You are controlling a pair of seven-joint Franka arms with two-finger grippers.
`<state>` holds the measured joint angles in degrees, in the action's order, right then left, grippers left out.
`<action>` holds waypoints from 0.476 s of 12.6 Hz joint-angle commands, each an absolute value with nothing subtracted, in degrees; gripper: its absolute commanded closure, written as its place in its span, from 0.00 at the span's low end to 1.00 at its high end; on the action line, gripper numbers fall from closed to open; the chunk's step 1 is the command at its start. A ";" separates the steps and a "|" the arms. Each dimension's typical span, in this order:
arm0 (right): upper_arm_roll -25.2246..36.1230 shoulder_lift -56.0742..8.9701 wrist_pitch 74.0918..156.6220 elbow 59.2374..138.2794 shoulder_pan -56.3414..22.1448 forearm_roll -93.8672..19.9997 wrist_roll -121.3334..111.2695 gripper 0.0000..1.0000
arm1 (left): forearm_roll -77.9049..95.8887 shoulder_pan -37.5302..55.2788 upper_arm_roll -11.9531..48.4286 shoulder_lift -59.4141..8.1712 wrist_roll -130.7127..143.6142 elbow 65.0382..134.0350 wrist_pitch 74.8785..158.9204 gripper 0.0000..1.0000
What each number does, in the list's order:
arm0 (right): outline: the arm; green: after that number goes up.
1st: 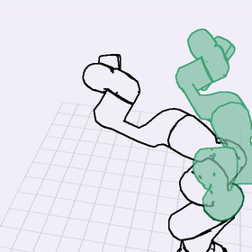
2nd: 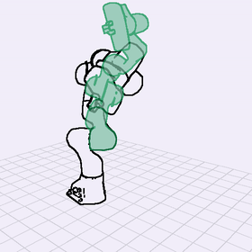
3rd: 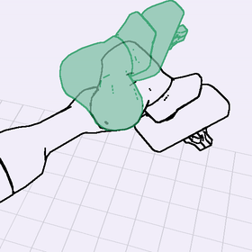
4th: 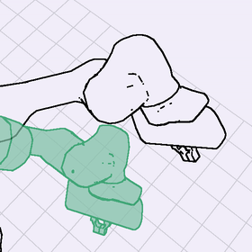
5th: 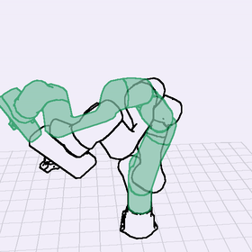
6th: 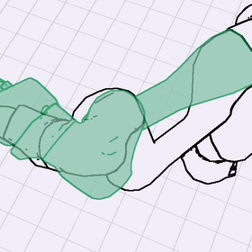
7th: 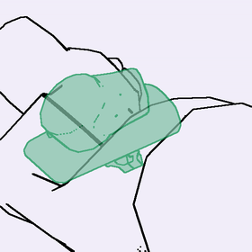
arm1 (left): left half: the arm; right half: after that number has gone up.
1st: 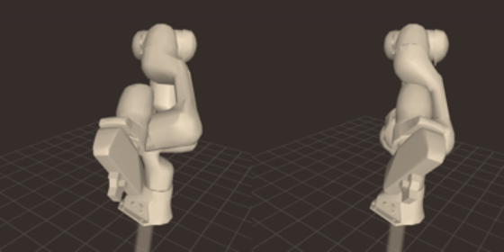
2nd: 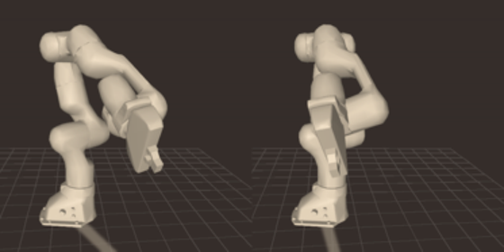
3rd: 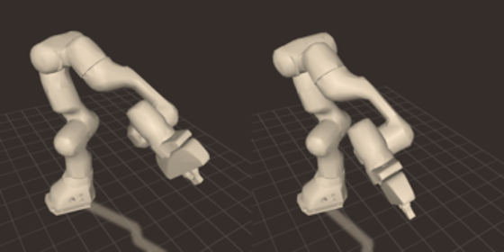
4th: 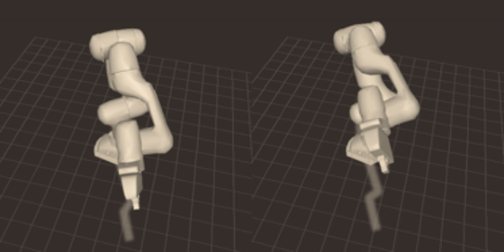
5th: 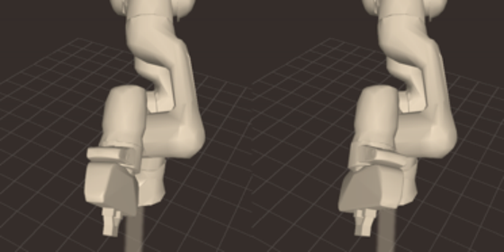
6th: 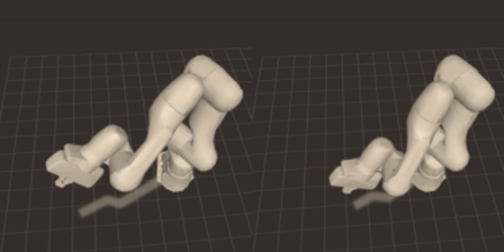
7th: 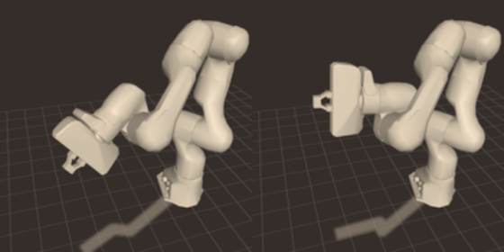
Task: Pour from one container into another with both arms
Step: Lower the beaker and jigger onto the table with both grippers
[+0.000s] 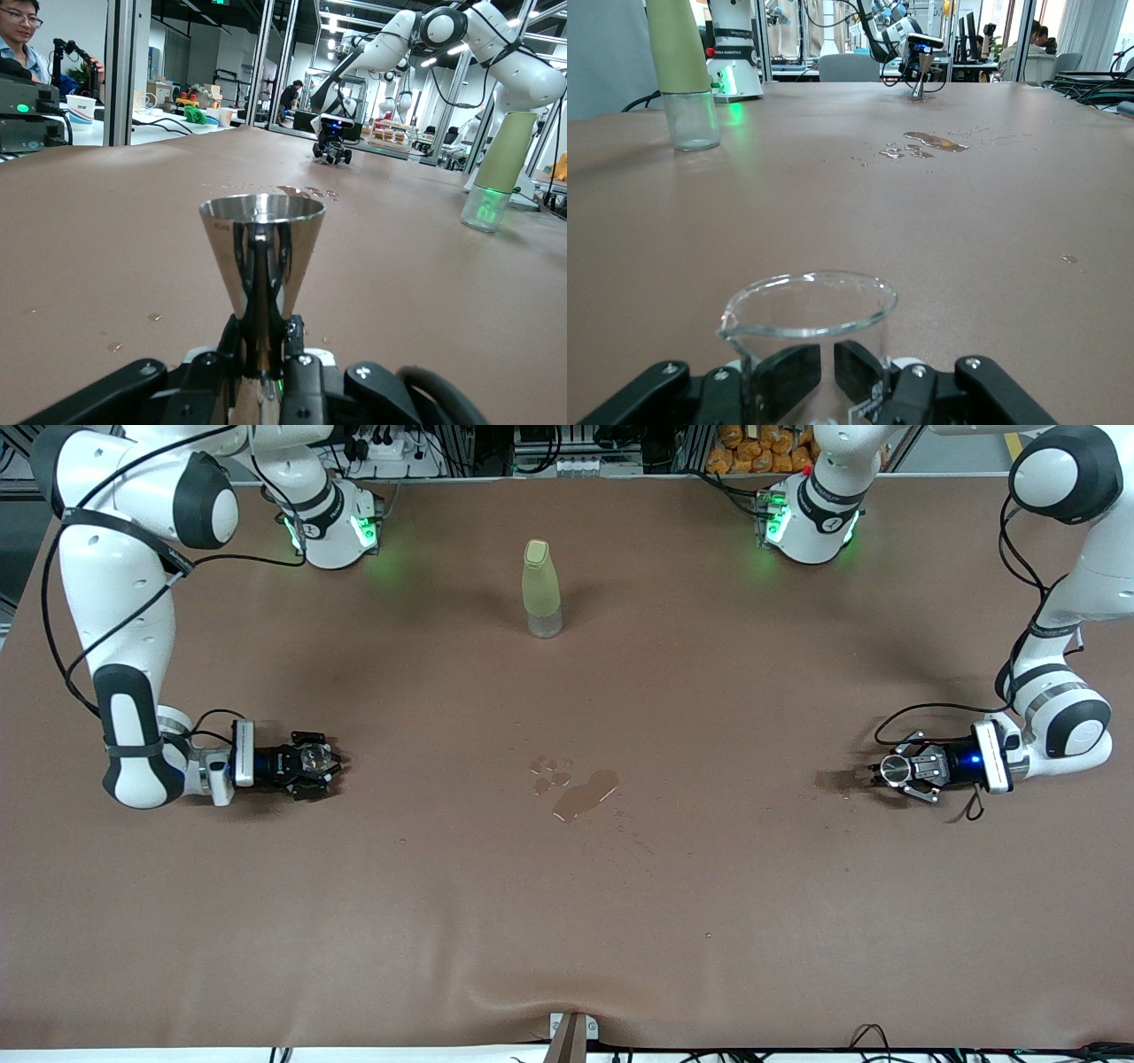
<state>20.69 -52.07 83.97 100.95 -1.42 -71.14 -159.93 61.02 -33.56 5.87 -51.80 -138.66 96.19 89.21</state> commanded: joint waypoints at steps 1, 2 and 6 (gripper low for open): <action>21.01 -53.00 84.37 101.16 -0.62 -72.07 -171.30 1.00 | 60.47 -34.19 6.42 -51.15 -139.13 96.33 89.30 0.79; 21.09 -53.00 84.55 101.16 -0.62 -72.07 -171.12 0.89 | 60.47 -34.19 6.42 -51.24 -139.13 96.33 89.21 0.77; 21.27 -52.91 84.55 101.07 -0.53 -71.98 -168.84 0.12 | 60.47 -34.19 6.42 -51.59 -139.22 96.24 89.12 0.66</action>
